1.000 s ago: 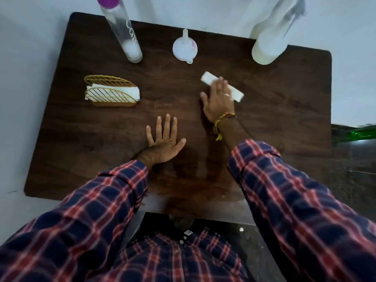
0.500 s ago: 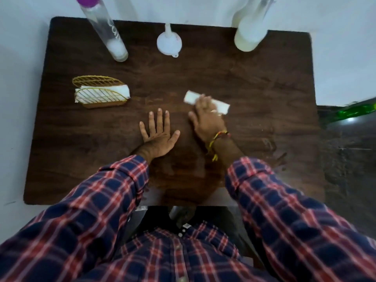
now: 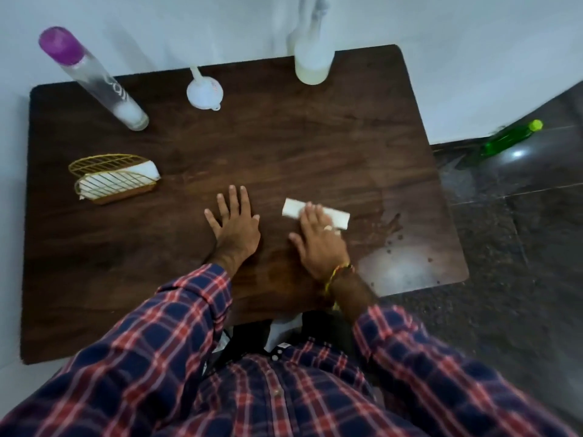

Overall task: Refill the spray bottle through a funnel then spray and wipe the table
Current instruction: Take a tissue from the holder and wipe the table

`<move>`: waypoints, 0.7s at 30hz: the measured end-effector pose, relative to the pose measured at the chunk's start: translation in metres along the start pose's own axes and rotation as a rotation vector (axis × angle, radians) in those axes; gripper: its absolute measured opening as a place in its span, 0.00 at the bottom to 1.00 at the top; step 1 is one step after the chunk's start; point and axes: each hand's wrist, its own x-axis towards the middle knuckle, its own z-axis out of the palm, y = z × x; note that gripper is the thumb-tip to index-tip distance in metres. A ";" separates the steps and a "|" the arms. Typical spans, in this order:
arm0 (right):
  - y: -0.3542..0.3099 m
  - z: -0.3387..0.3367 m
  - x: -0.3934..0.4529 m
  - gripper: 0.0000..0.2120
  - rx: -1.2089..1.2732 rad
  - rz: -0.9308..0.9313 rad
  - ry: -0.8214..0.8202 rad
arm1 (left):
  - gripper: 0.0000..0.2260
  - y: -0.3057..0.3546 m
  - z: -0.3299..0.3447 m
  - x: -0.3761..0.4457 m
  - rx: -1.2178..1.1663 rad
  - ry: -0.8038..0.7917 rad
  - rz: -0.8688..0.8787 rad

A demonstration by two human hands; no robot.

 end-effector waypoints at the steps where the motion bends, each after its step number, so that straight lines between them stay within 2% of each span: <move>1: 0.000 0.003 -0.015 0.30 -0.003 0.021 0.012 | 0.31 0.005 0.000 0.001 -0.010 0.005 0.032; 4: 0.028 0.002 -0.001 0.30 0.022 0.257 0.111 | 0.34 0.015 -0.006 0.014 -0.024 -0.034 0.066; 7: 0.053 -0.016 0.044 0.31 0.080 0.451 0.064 | 0.37 0.018 -0.014 0.024 -0.031 -0.091 0.030; 9: 0.044 -0.013 0.042 0.32 0.036 0.402 0.058 | 0.38 0.020 -0.016 0.027 -0.042 -0.086 0.010; 12: 0.016 0.001 -0.014 0.33 -0.018 0.213 0.014 | 0.39 0.020 -0.016 0.030 -0.061 -0.078 0.001; 15: 0.004 0.004 -0.055 0.32 0.053 0.288 -0.033 | 0.38 0.018 -0.015 0.030 -0.058 -0.069 0.019; 18: -0.002 0.000 -0.021 0.33 0.099 0.370 -0.024 | 0.39 0.015 -0.016 0.027 -0.065 -0.045 0.043; 21: -0.003 -0.011 0.067 0.32 0.122 0.361 0.016 | 0.39 0.005 -0.015 0.019 -0.073 -0.030 0.099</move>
